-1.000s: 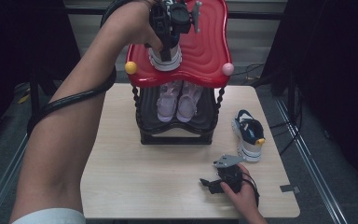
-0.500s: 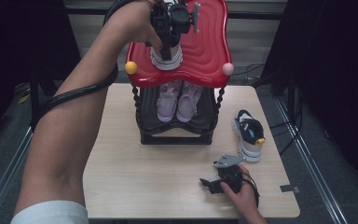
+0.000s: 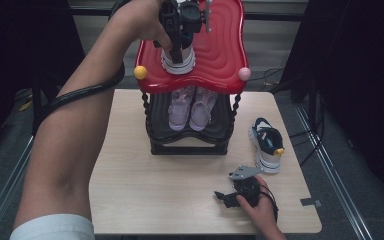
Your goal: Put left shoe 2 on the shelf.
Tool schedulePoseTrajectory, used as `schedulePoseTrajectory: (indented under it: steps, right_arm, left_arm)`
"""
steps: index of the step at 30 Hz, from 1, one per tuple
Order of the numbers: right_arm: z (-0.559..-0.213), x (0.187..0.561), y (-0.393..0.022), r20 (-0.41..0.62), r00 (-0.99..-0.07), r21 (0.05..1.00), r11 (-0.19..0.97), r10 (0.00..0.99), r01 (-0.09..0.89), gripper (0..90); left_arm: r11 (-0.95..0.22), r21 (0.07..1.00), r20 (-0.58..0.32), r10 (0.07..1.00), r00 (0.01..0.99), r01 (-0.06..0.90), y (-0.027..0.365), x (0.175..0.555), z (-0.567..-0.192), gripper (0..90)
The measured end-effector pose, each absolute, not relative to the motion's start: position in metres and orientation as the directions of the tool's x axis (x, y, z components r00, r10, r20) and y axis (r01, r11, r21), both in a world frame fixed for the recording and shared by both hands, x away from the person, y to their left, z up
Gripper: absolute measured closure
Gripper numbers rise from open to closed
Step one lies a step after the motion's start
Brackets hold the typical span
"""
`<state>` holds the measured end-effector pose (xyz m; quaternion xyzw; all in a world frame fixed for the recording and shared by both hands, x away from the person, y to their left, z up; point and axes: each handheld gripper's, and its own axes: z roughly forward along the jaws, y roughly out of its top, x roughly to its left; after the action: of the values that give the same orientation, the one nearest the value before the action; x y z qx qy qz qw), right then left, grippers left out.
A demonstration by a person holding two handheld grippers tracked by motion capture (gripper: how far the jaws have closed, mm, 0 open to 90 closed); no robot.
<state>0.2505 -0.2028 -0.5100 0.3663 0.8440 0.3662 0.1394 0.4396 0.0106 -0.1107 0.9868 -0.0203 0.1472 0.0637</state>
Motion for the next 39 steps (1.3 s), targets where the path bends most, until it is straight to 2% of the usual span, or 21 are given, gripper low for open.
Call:
schedulePoseTrajectory:
  steps: [25,33,39]
  right_arm:
    - [-0.5100,0.2506,-0.2028,0.033,-0.693,0.720,0.464,0.720,0.516,13.5]
    - [-0.5101,0.2505,-0.2028,0.033,-0.693,0.720,0.464,0.720,0.516,13.5]
    - [-0.5100,0.2505,-0.2028,0.033,-0.693,0.720,0.464,0.721,0.516,13.5]
  left_arm:
    - [-0.991,0.118,0.284,-0.032,0.958,-0.068,0.0139,0.4429,-0.1075,67.8]
    - [-0.991,0.124,0.288,0.000,0.957,-0.038,0.0163,0.4423,-0.1055,67.1]
    - [-0.988,0.155,0.280,0.058,0.958,0.014,0.0173,0.4443,-0.1046,60.8]
